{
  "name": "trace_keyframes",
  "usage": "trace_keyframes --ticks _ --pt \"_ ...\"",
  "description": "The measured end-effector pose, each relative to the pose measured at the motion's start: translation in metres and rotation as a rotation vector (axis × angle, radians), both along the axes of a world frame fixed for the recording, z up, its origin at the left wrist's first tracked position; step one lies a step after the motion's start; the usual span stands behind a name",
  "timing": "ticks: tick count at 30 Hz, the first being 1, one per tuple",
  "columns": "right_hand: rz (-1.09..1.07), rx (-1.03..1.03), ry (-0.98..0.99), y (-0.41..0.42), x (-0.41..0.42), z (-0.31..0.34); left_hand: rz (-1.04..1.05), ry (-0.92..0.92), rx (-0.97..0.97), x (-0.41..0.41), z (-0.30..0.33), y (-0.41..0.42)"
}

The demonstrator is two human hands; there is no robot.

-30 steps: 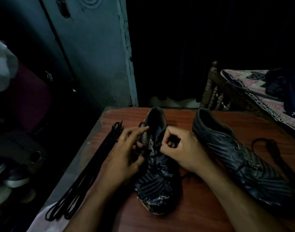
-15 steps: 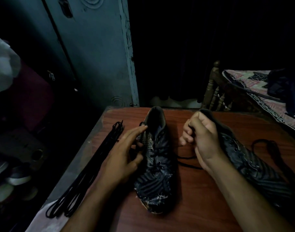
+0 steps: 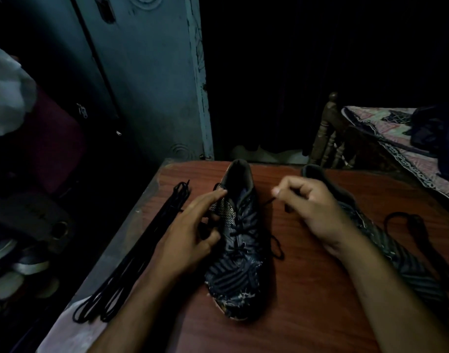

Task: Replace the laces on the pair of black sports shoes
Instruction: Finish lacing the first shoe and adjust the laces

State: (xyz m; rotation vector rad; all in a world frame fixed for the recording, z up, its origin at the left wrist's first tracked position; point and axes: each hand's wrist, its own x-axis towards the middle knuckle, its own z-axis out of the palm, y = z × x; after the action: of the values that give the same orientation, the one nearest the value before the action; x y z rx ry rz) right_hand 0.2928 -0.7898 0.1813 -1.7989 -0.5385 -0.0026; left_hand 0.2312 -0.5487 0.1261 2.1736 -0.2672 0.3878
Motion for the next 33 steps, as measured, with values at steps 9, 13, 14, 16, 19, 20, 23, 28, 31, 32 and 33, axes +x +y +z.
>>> trace_keyframes --ticks 9,13,14,16,19,20,23,28,31,32,33 --pt "-0.196 0.768 0.261 0.007 0.003 0.01 -0.002 -0.002 -0.01 0.001 -0.001 -0.001" --pt "-0.32 0.337 -0.022 0.002 0.009 -0.007 -0.006 -0.007 0.001 0.001 -0.001 0.0" --pt "-0.328 0.11 -0.162 0.001 0.008 -0.01 -0.003 -0.003 0.005 0.001 -0.001 0.0" --pt "-0.239 -0.285 -0.285 0.002 0.004 -0.013 -0.006 -0.002 -0.008 0.001 -0.001 -0.001" --pt "-0.011 -0.691 -0.156 0.004 -0.001 -0.013 -0.035 -0.017 -0.002 0.002 -0.002 -0.001" --pt "0.015 -0.707 -0.119 0.002 -0.001 -0.011 -0.039 -0.02 0.006 0.002 -0.002 0.0" --pt "-0.026 -0.463 -0.103 -0.006 -0.001 0.001 -0.045 -0.029 0.028 0.004 -0.002 0.001" --pt "-0.113 0.286 -0.019 0.0 -0.002 0.009 -0.043 -0.035 0.018 0.004 -0.003 0.0" --pt "-0.151 0.659 0.176 0.002 -0.003 0.017 -0.052 -0.04 0.016 0.004 -0.002 0.0" --pt "-0.166 0.728 0.207 0.003 -0.004 0.02 -0.053 -0.042 0.016 0.003 -0.002 0.0" --pt "-0.186 0.773 0.221 0.004 -0.006 0.021 -0.052 -0.042 0.012 0.003 -0.002 -0.001"
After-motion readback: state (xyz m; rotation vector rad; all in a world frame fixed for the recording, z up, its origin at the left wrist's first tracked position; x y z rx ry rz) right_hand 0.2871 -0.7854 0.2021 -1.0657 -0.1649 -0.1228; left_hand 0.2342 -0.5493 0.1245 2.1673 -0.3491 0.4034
